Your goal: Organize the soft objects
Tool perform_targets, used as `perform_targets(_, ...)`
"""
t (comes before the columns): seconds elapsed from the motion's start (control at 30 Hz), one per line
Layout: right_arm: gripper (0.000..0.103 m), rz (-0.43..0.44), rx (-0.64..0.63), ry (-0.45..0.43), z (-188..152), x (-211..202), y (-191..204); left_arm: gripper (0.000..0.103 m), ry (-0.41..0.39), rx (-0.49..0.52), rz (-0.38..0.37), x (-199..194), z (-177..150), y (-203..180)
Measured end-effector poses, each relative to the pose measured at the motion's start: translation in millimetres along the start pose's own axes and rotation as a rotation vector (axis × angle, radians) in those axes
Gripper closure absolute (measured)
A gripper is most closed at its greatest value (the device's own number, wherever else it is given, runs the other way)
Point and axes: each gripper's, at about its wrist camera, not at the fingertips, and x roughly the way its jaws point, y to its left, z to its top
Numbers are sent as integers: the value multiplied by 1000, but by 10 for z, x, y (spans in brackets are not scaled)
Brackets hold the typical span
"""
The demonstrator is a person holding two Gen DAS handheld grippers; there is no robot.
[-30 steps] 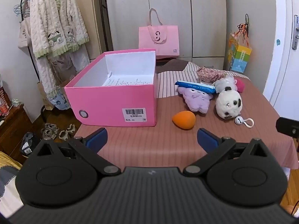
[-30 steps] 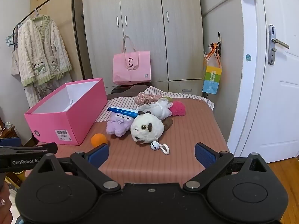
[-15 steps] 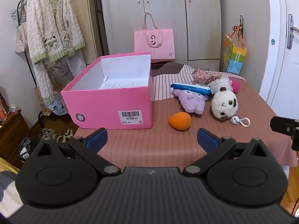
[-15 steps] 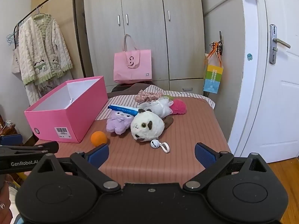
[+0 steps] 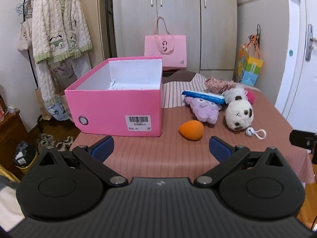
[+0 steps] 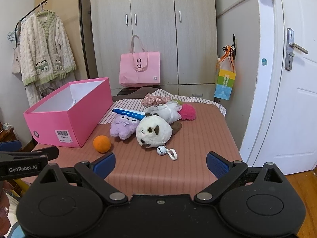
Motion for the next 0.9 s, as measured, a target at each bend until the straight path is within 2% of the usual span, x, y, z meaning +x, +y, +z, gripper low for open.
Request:
perform_targets(0.27,3,6,23,-17,-78,25,-62,0,-22,-5,-2,28,-71,14)
perform_targets(0.9,3,-11,16,-44,-189,95,-135,0,-12,-13,10,90,-153,86)
